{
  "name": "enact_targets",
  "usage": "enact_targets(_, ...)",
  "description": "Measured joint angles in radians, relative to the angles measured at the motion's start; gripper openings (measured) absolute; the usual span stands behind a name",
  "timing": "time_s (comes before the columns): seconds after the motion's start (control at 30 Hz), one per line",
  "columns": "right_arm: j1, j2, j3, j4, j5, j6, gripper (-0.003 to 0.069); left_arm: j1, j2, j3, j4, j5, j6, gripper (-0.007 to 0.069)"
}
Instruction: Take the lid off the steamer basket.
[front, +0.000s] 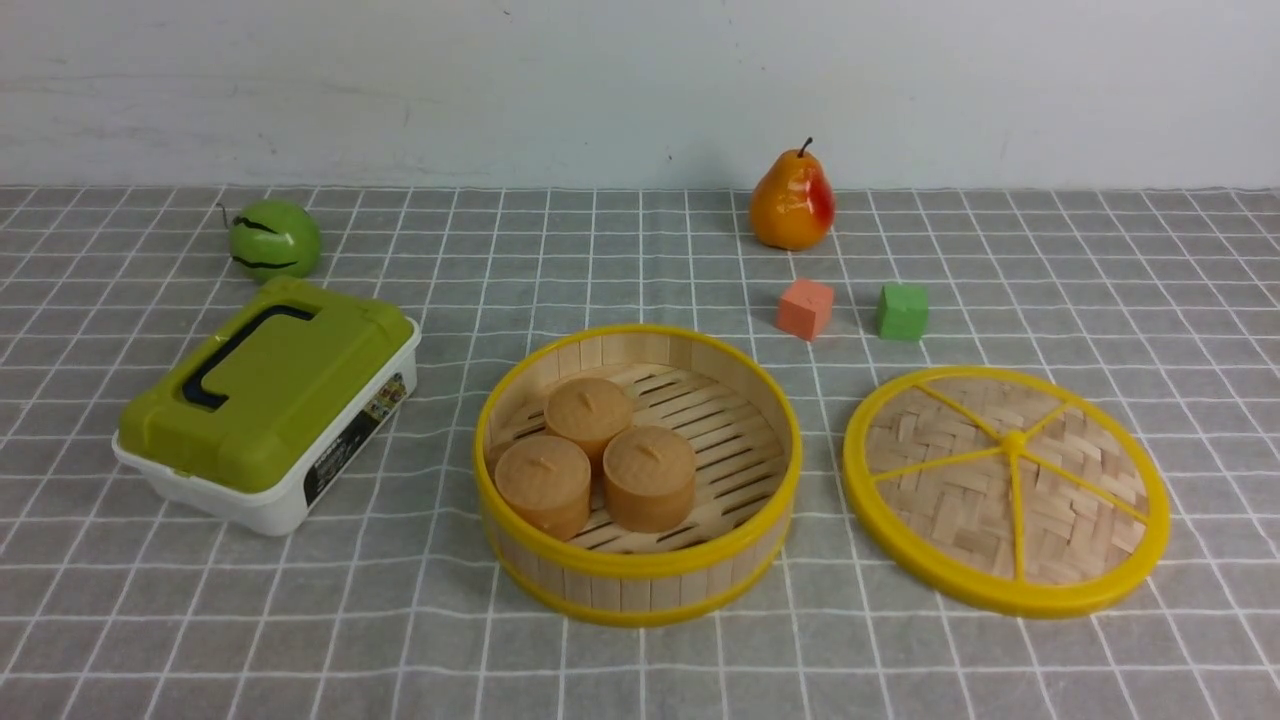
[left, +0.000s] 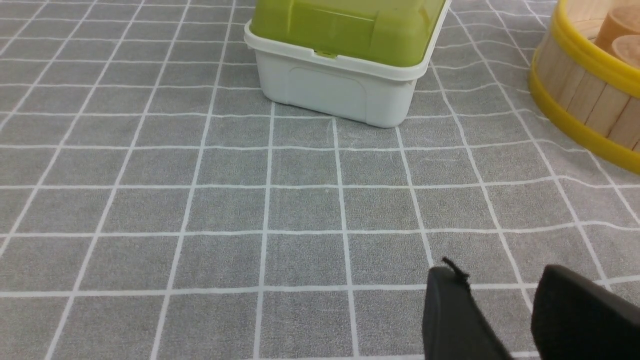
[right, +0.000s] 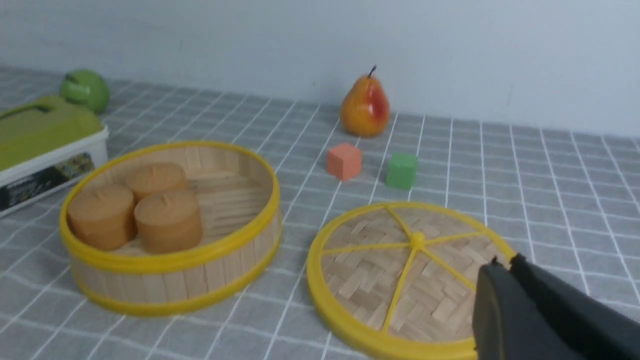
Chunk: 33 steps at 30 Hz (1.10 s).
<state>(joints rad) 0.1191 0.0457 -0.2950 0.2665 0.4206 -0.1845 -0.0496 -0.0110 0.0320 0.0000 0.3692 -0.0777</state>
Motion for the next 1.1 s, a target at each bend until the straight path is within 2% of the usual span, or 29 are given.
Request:
enact_targets(0.1, -0.013, -0.031, 0.141, -0.006, -0.142, 0.004, -0.0006, 0.000, 0.000, 0.000, 0.000, 0.000, 0.000, 0.0239)
enact_targets(0.27, -0.113, -0.056, 0.294, -0.101, -0.197, 0.114, 0.0001, 0.000, 0.000, 0.000, 0.000, 0.000, 0.000, 0.0239)
enact_targets(0.4, -0.153, -0.056, 0.321, -0.220, -0.171, 0.244, 0.0008, 0.000, 0.000, 0.000, 0.000, 0.000, 0.000, 0.0239)
enact_targets(0.5, -0.134, -0.056, 0.321, -0.295, -0.096, 0.335, 0.0010, 0.000, 0.000, 0.000, 0.000, 0.000, 0.000, 0.0239)
enact_targets(0.63, -0.083, -0.056, 0.317, -0.330, -0.051, 0.407, 0.0014, 0.000, 0.000, 0.000, 0.000, 0.000, 0.000, 0.0239)
enact_targets(0.9, -0.050, -0.056, 0.314, -0.342, -0.039, 0.425, 0.0024, 0.000, 0.000, 0.000, 0.000, 0.000, 0.000, 0.0239)
enact_targets(1.1, -0.116, -0.056, 0.314, -0.344, -0.038, 0.404, 0.0032, 0.000, 0.000, 0.000, 0.000, 0.000, 0.000, 0.0239)
